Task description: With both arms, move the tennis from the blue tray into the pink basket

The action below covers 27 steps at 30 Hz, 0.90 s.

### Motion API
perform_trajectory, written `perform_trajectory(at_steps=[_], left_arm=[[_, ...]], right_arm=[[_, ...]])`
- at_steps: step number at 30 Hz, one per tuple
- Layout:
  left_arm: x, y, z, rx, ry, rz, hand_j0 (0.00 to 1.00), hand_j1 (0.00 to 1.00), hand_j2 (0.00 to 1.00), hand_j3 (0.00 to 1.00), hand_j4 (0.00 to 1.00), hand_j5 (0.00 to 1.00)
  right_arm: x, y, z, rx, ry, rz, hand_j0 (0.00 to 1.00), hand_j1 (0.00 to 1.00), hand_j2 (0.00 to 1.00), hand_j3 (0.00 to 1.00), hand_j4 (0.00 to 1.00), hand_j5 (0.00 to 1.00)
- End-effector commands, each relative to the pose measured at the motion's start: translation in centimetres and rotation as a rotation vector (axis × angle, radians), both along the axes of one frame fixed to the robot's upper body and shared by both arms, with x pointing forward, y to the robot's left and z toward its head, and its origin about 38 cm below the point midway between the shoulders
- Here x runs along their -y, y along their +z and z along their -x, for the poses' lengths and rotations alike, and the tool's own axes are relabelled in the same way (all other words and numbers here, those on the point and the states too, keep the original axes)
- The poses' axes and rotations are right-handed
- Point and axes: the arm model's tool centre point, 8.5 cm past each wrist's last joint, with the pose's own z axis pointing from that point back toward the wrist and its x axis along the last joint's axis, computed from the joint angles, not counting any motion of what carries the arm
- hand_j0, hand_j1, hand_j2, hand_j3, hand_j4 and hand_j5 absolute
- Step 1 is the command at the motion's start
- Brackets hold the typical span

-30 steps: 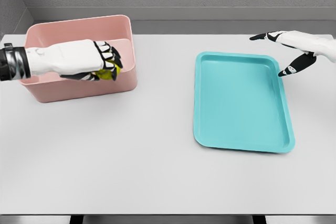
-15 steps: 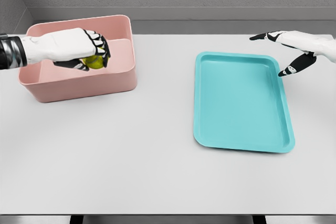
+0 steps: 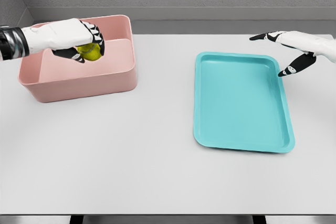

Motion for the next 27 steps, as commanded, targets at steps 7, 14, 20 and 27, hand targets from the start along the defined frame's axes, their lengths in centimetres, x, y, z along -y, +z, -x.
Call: perform_trajectory(at_steps=[7,14,20,27], left_arm=[[-1.2,0.0,-0.9,-0.004,0.051,0.017,0.49,0.49,0.49,0.49,0.49,0.49],[-1.4,0.4,-1.2,0.018,0.065,0.049,1.0,1.0,1.0,1.0,1.0,1.0],[-0.8,0.3,-0.5,0.018,0.037,0.056,1.0,1.0,1.0,1.0,1.0,1.0],[-2.5,2.6,3.5,0.055,-0.014,0.041,1.0,1.0,1.0,1.0,1.0,1.0]], right_arm=[[0.1,0.0,0.0,-0.002,-0.004,-0.007,1.0,1.0,1.0,1.0,1.0,1.0],[0.2,-0.4,0.2,-0.011,-0.006,-0.006,1.0,1.0,1.0,1.0,1.0,1.0],[0.2,-0.4,0.2,-0.01,-0.007,-0.004,1.0,1.0,1.0,1.0,1.0,1.0],[0.2,-0.4,0.2,-0.01,-0.005,-0.004,1.0,1.0,1.0,1.0,1.0,1.0]])
